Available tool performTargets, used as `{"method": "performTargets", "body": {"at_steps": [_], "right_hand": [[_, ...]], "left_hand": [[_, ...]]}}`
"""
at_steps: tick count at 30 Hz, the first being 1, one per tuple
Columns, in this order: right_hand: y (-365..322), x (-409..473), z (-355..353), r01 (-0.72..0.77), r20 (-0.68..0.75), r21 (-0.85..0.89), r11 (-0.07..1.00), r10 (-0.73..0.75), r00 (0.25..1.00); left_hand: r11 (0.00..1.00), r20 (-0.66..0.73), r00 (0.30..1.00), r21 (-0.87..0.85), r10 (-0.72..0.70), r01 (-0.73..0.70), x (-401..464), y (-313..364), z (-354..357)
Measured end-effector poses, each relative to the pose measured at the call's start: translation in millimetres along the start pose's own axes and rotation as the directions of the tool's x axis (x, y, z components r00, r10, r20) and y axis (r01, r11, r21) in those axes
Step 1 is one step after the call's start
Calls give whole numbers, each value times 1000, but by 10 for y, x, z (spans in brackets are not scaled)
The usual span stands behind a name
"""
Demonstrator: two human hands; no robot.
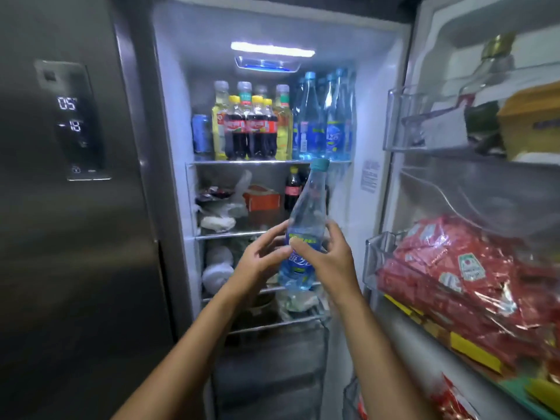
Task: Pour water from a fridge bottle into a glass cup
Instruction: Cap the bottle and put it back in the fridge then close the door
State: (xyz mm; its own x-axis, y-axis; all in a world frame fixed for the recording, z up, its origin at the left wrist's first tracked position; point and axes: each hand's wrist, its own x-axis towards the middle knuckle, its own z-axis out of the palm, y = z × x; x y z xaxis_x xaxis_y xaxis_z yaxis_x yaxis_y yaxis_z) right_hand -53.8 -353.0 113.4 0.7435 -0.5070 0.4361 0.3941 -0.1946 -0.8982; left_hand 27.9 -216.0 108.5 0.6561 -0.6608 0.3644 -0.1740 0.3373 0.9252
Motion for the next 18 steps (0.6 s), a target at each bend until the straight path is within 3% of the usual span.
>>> {"method": "performTargets", "body": {"at_steps": [5, 11, 18], "right_hand": [[-365, 679, 148, 56, 103, 40, 998, -60, 993], [-758, 1486, 193, 173, 49, -45, 984, -171, 984], [-902, 2424, 213, 284, -68, -121, 951, -294, 953]], "left_hand": [[928, -68, 975, 324, 213, -181, 473, 390, -61], [847, -123, 900, 412, 418, -337, 1371, 739, -70], [817, -85, 878, 417, 472, -398, 2367, 966, -109]]}}
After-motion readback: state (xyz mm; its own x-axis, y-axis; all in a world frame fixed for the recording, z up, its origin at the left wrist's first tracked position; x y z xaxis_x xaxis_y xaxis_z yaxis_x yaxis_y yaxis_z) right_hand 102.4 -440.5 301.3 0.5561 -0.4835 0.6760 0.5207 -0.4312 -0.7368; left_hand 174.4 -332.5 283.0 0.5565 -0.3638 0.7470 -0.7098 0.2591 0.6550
